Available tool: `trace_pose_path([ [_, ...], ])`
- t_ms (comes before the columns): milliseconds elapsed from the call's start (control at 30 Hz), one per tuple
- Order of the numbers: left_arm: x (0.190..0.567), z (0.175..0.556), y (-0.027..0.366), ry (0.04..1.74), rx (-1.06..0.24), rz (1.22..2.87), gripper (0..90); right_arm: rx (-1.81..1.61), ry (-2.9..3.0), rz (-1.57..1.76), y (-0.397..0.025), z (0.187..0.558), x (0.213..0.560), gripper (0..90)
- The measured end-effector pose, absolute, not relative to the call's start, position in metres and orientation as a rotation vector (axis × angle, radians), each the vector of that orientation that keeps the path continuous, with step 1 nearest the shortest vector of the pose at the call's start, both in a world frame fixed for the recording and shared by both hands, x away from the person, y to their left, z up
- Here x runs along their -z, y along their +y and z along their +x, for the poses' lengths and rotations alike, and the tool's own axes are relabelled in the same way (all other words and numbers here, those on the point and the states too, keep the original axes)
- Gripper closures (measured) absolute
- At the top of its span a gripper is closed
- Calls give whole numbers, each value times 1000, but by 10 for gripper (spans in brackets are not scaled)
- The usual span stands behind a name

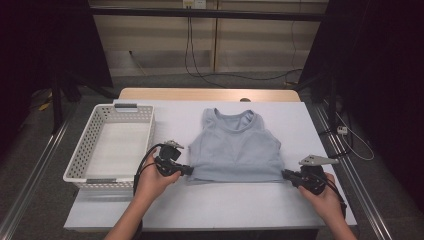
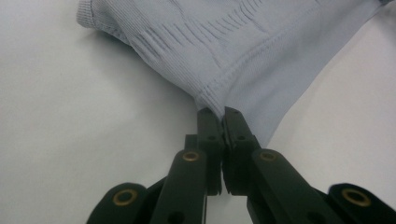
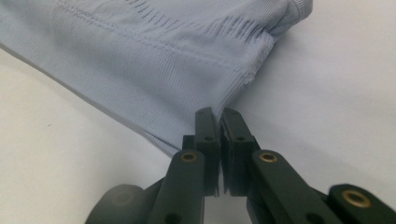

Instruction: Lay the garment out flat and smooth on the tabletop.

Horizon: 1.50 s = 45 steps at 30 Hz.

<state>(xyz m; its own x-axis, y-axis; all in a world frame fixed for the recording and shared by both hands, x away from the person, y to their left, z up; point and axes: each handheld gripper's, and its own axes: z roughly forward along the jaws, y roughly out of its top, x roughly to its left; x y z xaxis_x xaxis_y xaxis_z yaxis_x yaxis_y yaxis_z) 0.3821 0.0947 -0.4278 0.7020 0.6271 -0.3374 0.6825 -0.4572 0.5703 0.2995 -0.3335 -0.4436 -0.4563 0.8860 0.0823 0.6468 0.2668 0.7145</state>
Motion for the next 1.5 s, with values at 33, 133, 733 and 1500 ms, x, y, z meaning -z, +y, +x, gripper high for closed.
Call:
trace_pose_path([
  [33,427,382,96,986,105,2212,877,-999,2209,1402,-333,299,444,873],
  [133,425,379,99,978,112,2209,877,-996,2217,1405,-332,298,443,873],
  [733,420,357,115,946,134,2230,877,-1005,2277,1352,-318,271,437,873],
  [1500,414,369,113,946,93,2193,508,-1118,2214,1333,-315,274,430,550],
])
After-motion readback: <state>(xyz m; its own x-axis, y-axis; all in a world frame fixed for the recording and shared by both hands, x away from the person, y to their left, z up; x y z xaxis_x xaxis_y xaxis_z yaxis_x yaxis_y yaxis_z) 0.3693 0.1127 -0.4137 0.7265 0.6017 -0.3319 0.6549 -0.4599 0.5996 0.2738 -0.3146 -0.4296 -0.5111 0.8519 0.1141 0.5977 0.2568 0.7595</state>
